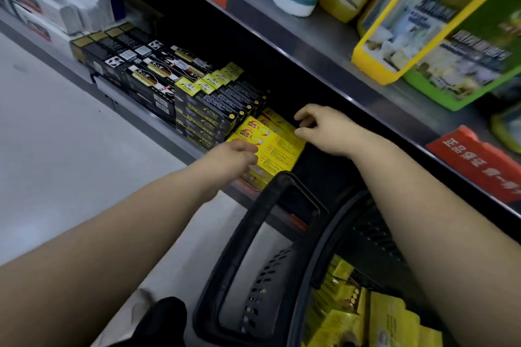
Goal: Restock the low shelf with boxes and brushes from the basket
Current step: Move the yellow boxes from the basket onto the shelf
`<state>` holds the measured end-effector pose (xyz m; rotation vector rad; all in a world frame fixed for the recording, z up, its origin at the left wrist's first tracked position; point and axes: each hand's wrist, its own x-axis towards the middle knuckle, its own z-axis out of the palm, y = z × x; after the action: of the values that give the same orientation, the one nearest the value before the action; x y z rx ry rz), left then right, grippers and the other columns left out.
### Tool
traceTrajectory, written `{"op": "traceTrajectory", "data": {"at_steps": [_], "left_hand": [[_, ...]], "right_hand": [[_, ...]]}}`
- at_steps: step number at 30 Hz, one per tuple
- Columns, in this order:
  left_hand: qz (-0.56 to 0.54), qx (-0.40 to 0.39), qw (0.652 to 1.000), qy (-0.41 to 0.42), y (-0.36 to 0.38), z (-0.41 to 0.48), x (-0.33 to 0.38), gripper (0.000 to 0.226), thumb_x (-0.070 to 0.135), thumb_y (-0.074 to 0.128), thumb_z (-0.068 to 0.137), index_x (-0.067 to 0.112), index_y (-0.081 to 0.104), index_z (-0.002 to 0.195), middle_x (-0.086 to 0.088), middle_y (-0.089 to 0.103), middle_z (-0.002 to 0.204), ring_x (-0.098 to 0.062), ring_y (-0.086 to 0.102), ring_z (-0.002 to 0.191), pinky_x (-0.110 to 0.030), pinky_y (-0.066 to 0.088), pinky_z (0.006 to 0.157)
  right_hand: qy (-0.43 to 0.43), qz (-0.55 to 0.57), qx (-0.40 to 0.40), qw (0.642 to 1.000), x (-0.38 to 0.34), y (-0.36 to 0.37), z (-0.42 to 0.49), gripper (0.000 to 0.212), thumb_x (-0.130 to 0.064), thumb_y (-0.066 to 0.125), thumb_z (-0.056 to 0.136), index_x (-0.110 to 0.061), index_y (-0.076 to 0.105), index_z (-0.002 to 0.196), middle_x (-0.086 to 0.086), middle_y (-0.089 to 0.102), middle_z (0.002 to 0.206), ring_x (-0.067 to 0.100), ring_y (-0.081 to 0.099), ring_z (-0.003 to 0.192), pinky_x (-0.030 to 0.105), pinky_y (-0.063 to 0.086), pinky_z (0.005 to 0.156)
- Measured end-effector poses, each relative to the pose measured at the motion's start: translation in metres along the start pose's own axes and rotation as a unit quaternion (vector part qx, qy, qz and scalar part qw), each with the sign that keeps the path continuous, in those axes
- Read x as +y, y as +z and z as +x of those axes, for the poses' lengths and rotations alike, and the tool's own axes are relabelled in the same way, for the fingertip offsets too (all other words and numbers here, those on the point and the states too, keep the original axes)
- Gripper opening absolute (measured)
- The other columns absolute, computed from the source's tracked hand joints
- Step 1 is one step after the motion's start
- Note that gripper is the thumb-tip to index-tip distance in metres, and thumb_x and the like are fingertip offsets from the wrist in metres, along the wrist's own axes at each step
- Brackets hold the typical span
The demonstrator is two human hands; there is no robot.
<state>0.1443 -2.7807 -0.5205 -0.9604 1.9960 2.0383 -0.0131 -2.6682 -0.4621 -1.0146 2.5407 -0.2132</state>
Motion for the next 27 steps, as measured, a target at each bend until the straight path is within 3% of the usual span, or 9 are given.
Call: {"op": "traceTrajectory", "data": {"at_steps": [3, 7, 9, 12, 15, 17, 20, 23, 27], "left_hand": [[0.021, -0.004, 0.996, 0.086, -0.01, -0.037, 0.037, 0.016, 0.016, 0.055, 0.091, 0.028, 0.063, 0.098, 0.0, 0.066, 0.107, -0.011, 0.061, 0.093, -0.032, 0.05, 0.089], [0.103, -0.016, 0.978, 0.18, 0.009, -0.093, 0.077, 0.02, 0.015, 0.052, 0.092, 0.03, 0.066, 0.087, 0.007, 0.07, 0.1, -0.02, 0.063, 0.1, -0.043, 0.053, 0.086], [0.158, -0.034, 0.962, 0.222, 0.031, -0.117, 0.088, 0.018, 0.015, 0.054, 0.091, 0.027, 0.067, 0.088, 0.004, 0.07, 0.098, -0.022, 0.064, 0.094, -0.04, 0.053, 0.086], [0.263, -0.119, 0.925, 0.246, 0.067, -0.144, 0.085, 0.013, 0.019, 0.056, 0.09, 0.024, 0.067, 0.095, -0.001, 0.07, 0.094, -0.014, 0.063, 0.08, -0.021, 0.049, 0.071], [0.383, -0.155, 0.882, 0.225, 0.089, -0.159, 0.07, 0.014, 0.029, 0.055, 0.091, 0.031, 0.065, 0.101, 0.011, 0.066, 0.092, -0.005, 0.062, 0.084, -0.022, 0.049, 0.077], [0.366, -0.161, 0.896, 0.196, 0.098, -0.163, 0.059, 0.015, 0.026, 0.055, 0.092, 0.027, 0.065, 0.103, 0.01, 0.064, 0.091, -0.01, 0.062, 0.086, -0.026, 0.049, 0.079], [0.307, -0.146, 0.926, 0.163, 0.108, -0.161, 0.048, 0.015, 0.021, 0.053, 0.093, 0.024, 0.063, 0.103, 0.006, 0.065, 0.096, -0.013, 0.062, 0.091, -0.029, 0.05, 0.081], [0.25, -0.122, 0.948, 0.153, 0.117, -0.154, 0.039, 0.017, 0.021, 0.052, 0.093, 0.026, 0.06, 0.107, 0.007, 0.067, 0.104, -0.008, 0.061, 0.097, -0.02, 0.046, 0.082], [0.264, -0.138, 0.942, 0.153, 0.128, -0.146, 0.028, 0.053, 0.024, 0.056, 0.092, 0.017, 0.035, 0.14, 0.003, 0.045, 0.141, -0.011, 0.047, 0.125, -0.024, 0.038, 0.1]], "right_hand": [[-0.057, 0.116, 0.068, 0.989, -0.006, -0.022, -0.068, 0.017, -0.015, 0.058, 0.091, -0.019, 0.063, 0.107, -0.002, 0.066, 0.106, 0.011, 0.06, 0.089, 0.02, 0.043, 0.078], [-0.059, 0.259, 0.02, 0.964, 0.007, -0.03, -0.153, 0.019, -0.005, 0.053, 0.093, -0.022, 0.062, 0.097, -0.002, 0.069, 0.097, 0.009, 0.065, 0.086, 0.019, 0.05, 0.081], [-0.037, 0.31, 0.007, 0.95, 0.022, -0.019, -0.182, 0.021, -0.002, 0.053, 0.092, -0.021, 0.062, 0.094, 0.002, 0.069, 0.093, 0.006, 0.065, 0.079, 0.015, 0.051, 0.076], [0.032, 0.291, -0.006, 0.956, 0.06, 0.022, -0.209, 0.016, -0.005, 0.058, 0.09, -0.019, 0.062, 0.094, 0.002, 0.066, 0.095, 0.011, 0.063, 0.084, 0.025, 0.05, 0.079], [0.089, 0.179, -0.052, 0.978, 0.092, 0.073, -0.215, 0.03, -0.013, 0.061, 0.089, -0.021, 0.056, 0.117, -0.003, 0.058, 0.117, 0.014, 0.057, 0.107, 0.028, 0.046, 0.09], [0.094, 0.148, -0.066, 0.982, 0.097, 0.102, -0.21, 0.051, -0.02, 0.063, 0.087, -0.021, 0.043, 0.133, -0.001, 0.049, 0.133, 0.016, 0.049, 0.12, 0.024, 0.039, 0.094], [0.108, 0.136, -0.037, 0.984, 0.088, 0.128, -0.194, 0.062, -0.027, 0.063, 0.085, -0.022, 0.035, 0.14, 0.007, 0.049, 0.136, 0.025, 0.047, 0.122, 0.029, 0.038, 0.097], [0.114, 0.067, 0.028, 0.991, 0.084, 0.123, -0.191, 0.052, -0.027, 0.062, 0.084, -0.026, 0.045, 0.133, 0.006, 0.062, 0.123, 0.028, 0.056, 0.11, 0.034, 0.042, 0.09], [0.098, 0.186, 0.182, 0.961, 0.078, 0.076, -0.223, 0.027, -0.044, 0.064, 0.082, -0.034, 0.062, 0.108, -0.01, 0.07, 0.093, 0.011, 0.064, 0.086, 0.031, 0.051, 0.074]]}}
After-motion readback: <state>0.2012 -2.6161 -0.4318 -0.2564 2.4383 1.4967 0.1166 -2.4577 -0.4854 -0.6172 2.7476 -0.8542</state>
